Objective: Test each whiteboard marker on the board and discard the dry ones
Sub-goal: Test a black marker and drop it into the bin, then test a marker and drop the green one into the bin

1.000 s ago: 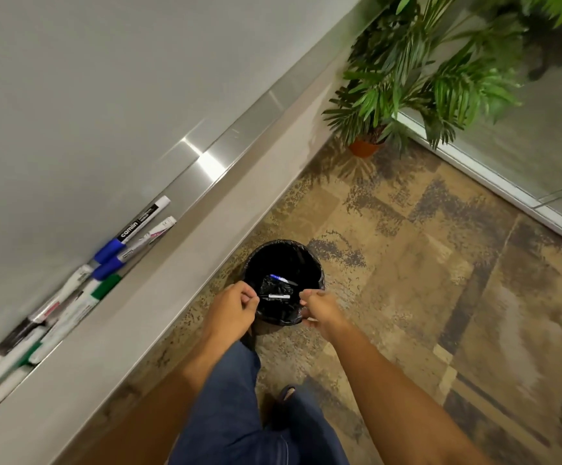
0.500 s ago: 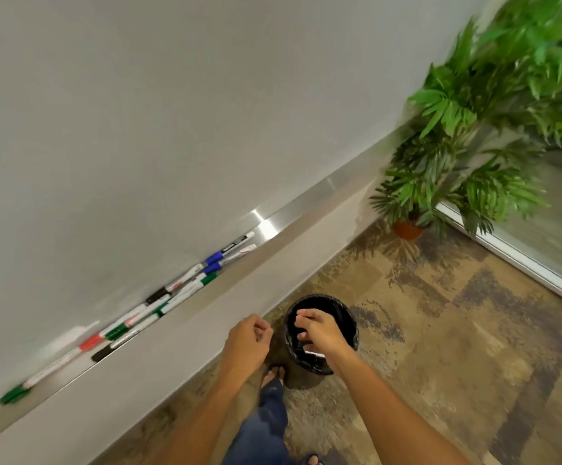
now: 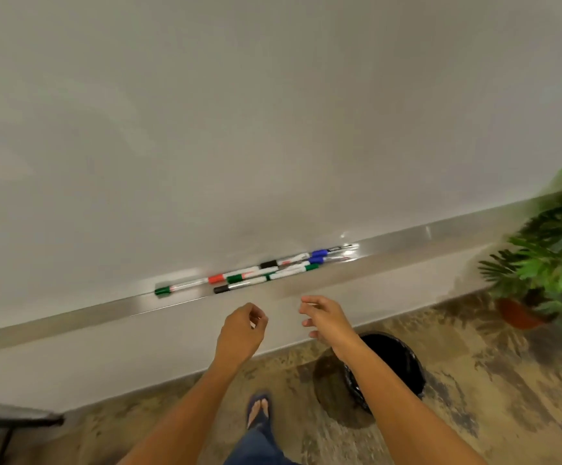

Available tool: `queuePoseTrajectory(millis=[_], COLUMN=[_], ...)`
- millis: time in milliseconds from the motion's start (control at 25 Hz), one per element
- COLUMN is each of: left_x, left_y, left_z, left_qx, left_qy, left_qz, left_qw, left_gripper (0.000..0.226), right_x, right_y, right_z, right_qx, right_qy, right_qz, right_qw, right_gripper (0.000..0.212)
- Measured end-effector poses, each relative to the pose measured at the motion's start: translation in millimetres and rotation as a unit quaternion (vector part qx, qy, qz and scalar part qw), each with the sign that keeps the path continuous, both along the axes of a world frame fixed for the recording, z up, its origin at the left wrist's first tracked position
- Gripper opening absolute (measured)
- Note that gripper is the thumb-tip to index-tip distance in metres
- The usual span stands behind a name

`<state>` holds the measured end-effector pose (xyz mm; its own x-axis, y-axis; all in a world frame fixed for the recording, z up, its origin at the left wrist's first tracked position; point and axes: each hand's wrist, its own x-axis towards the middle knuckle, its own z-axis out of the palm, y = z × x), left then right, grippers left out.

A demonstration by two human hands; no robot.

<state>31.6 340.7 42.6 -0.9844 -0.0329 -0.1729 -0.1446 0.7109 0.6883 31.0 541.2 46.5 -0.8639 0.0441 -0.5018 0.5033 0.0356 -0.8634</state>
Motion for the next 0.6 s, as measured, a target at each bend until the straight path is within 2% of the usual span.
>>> queuePoseTrajectory(millis=[320,480,600], left_x=[-13,-32,-48], left_y=[-115,-179,-214], left_z=[9,4,-3], left_qx=[-0.009,-0.013,-0.010], left_qy=[0.034,0.021,0.018], left_qz=[0.106,0.125,0.129], left_qw=[0.994,0.992,0.991], left_gripper=[0.006,0.008,0.008], right_x=[-53,-85,-101], right_y=[-116,-191,-234], right_z=[6,1,-7], right_qx=[0.082,0.194,0.279], right_qy=[0.086,0.165,0.197], right_qz=[0.143,0.212,0.276], right_qw=[0.983,0.944,0.899], right_gripper=[0.021,0.026,0.032])
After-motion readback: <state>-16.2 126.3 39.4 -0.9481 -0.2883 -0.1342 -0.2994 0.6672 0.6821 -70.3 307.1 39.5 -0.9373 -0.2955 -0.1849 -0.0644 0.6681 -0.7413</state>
